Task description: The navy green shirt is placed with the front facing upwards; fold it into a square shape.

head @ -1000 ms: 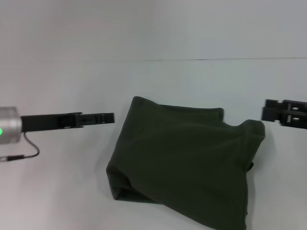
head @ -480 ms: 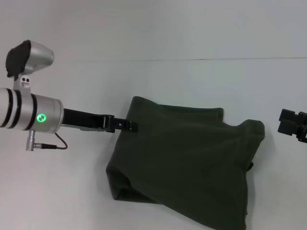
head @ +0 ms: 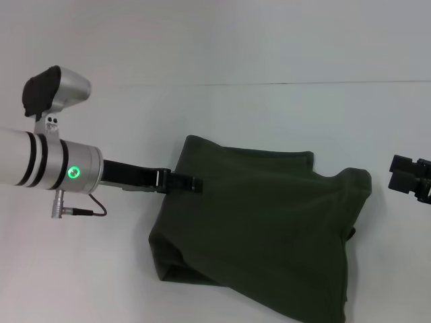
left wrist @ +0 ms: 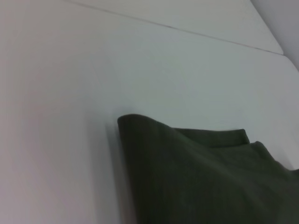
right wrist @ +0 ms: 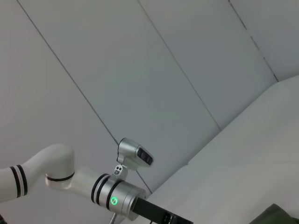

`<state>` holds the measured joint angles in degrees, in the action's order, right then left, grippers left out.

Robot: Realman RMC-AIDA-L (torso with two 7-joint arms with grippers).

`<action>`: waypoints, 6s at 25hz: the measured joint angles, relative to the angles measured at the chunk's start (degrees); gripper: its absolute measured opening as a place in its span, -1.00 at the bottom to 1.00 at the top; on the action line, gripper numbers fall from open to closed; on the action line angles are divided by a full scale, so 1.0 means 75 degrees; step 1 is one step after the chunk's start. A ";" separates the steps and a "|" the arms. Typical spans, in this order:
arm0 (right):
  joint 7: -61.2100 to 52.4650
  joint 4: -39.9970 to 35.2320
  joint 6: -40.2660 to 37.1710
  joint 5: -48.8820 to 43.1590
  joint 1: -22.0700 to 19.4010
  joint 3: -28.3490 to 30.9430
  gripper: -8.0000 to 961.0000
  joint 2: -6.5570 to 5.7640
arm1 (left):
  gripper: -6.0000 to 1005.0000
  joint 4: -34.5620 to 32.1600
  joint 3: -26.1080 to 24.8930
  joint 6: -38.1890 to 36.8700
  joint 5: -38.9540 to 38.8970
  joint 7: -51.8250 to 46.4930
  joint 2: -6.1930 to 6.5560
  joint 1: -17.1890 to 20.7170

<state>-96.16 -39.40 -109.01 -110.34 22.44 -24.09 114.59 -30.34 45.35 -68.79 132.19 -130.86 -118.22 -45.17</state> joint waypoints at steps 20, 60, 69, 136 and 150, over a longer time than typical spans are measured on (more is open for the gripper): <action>0.0002 0.0003 0.0006 -0.0009 0.0052 -0.0023 0.61 0.0011 | 0.78 0.0119 0.0343 -0.0060 0.0000 -0.0247 -0.0037 -0.0022; -0.0057 0.0003 0.0064 0.0018 0.0305 0.0008 0.61 0.0023 | -0.68 -0.0069 -0.0436 0.0330 -0.0073 -0.0305 -0.0030 0.0174; -0.0040 0.0093 0.0062 -0.0006 0.0319 -0.0017 0.61 0.0023 | -0.07 0.0028 -0.0458 0.0728 -0.0055 -0.0317 -0.0174 0.0123; -0.0051 0.0191 0.0091 -0.0052 0.0422 -0.0055 0.61 0.0021 | -0.86 0.0141 -0.0200 0.1175 -0.0074 0.0338 -0.0509 0.0068; -0.0053 0.0199 0.0166 -0.0010 0.0533 -0.0055 0.61 0.0035 | -0.85 -0.0655 -0.1346 0.0698 -0.0106 0.0259 -0.0341 0.1020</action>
<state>-96.57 -37.91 -107.76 -110.42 26.44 -24.50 114.85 -35.25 35.25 -63.55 131.39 -128.91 -120.78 -37.52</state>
